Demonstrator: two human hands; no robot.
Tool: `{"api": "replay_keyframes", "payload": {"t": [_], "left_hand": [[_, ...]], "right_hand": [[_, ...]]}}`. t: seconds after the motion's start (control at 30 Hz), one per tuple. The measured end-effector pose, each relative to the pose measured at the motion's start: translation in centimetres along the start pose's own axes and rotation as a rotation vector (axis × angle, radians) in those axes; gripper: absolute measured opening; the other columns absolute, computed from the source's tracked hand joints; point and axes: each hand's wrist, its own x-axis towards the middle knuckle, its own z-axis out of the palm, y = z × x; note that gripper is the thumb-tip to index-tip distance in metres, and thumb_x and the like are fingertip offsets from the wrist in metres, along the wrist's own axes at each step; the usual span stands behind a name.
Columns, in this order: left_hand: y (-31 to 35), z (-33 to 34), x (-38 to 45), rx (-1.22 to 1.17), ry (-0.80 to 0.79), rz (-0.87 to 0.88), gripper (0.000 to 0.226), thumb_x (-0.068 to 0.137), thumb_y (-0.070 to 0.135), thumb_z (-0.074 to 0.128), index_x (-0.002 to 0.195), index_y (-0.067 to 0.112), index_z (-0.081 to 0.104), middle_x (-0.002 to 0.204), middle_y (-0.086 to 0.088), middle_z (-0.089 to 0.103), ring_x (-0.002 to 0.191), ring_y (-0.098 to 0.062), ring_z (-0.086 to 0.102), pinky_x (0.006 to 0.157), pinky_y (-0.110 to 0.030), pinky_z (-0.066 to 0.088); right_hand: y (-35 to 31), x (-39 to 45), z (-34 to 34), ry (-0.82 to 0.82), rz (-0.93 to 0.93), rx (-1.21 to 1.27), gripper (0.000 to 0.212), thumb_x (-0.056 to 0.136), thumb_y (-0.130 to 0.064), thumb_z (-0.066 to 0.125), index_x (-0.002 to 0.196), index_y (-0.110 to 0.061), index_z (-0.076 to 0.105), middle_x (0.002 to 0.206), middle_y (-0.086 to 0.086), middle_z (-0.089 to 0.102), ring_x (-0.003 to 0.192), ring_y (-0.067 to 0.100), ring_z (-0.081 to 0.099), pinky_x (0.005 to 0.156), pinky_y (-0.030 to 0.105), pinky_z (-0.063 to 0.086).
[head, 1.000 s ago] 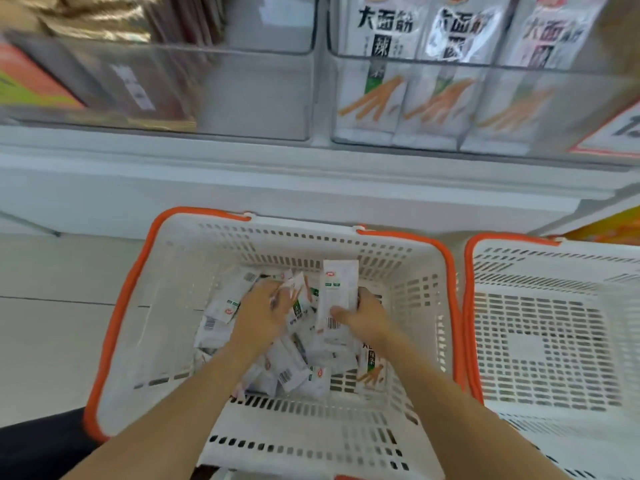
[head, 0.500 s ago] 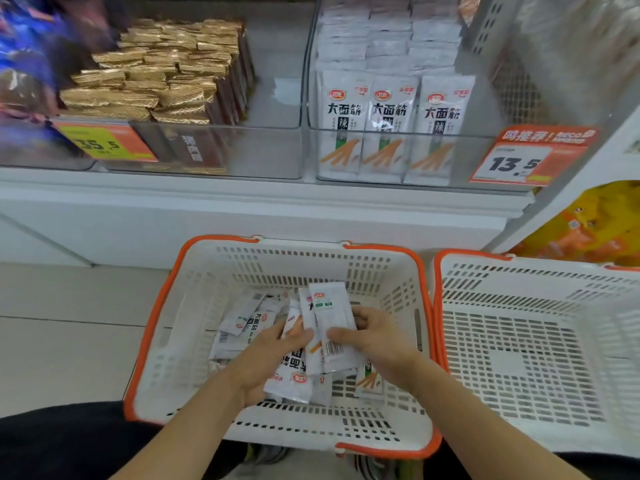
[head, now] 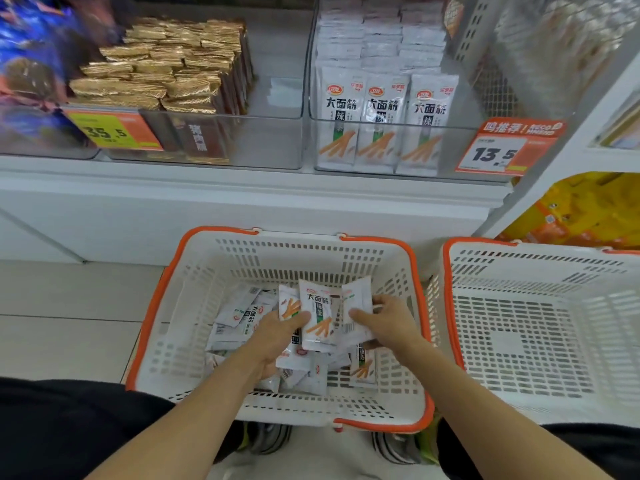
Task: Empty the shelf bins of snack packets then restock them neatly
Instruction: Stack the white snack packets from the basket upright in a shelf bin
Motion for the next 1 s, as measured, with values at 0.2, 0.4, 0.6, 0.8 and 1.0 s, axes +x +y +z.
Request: {"api": "replay_keyframes", "payload": {"t": [0.2, 0.4, 0.6, 0.8, 1.0], "left_hand": [[0.3, -1.1, 0.8, 0.022, -0.015, 0.003, 0.020, 0.091, 0.018, 0.072, 0.109, 0.009, 0.073, 0.105, -0.009, 0.077, 0.098, -0.027, 0.072, 0.099, -0.047, 0.053], [1.3, -0.5, 0.1, -0.090, -0.043, -0.006, 0.015, 0.092, 0.016, 0.070, 0.105, 0.009, 0.069, 0.097, -0.020, 0.076, 0.073, -0.028, 0.074, 0.058, -0.030, 0.057], [1.0, -1.8, -0.4, -0.253, -0.052, -0.041, 0.032, 0.093, 0.013, 0.068, 0.124, 0.005, 0.063, 0.103, -0.031, 0.071, 0.085, -0.042, 0.065, 0.077, -0.050, 0.053], [1.7, -1.8, -1.0, -0.301, -0.151, -0.049, 0.031, 0.093, 0.011, 0.063, 0.122, 0.001, 0.066, 0.108, -0.031, 0.069, 0.084, -0.036, 0.065, 0.072, -0.044, 0.054], [2.9, -2.4, -1.3, -0.236, -0.304, -0.054, 0.037, 0.077, -0.010, 0.048, 0.114, -0.005, 0.053, 0.116, -0.026, 0.063, 0.097, -0.043, 0.065, 0.075, -0.049, 0.060]], "right_hand": [[-0.9, -0.2, 0.9, 0.093, -0.050, -0.054, 0.022, 0.091, -0.016, 0.068, 0.112, -0.020, 0.062, 0.101, -0.002, 0.073, 0.087, 0.016, 0.072, 0.080, 0.041, 0.062], [-2.1, -1.9, 4.2, -0.061, -0.173, -0.152, 0.029, 0.101, -0.038, 0.052, 0.118, -0.020, 0.068, 0.105, 0.004, 0.072, 0.086, 0.011, 0.064, 0.077, 0.027, 0.054], [-1.6, -1.7, 5.4, -0.040, -0.089, -0.098, 0.048, 0.087, -0.018, 0.075, 0.128, -0.020, 0.052, 0.118, 0.003, 0.062, 0.095, 0.017, 0.067, 0.082, 0.038, 0.061], [-1.8, -1.2, 3.8, -0.120, 0.138, 0.295, 0.035, 0.078, -0.001, 0.080, 0.111, 0.001, 0.069, 0.116, 0.019, 0.071, 0.104, 0.032, 0.070, 0.083, 0.041, 0.061], [-3.2, -1.0, 1.5, -0.179, 0.067, 0.420, 0.038, 0.086, 0.005, 0.065, 0.122, -0.006, 0.064, 0.117, 0.022, 0.070, 0.100, 0.039, 0.071, 0.083, 0.057, 0.059]]}}
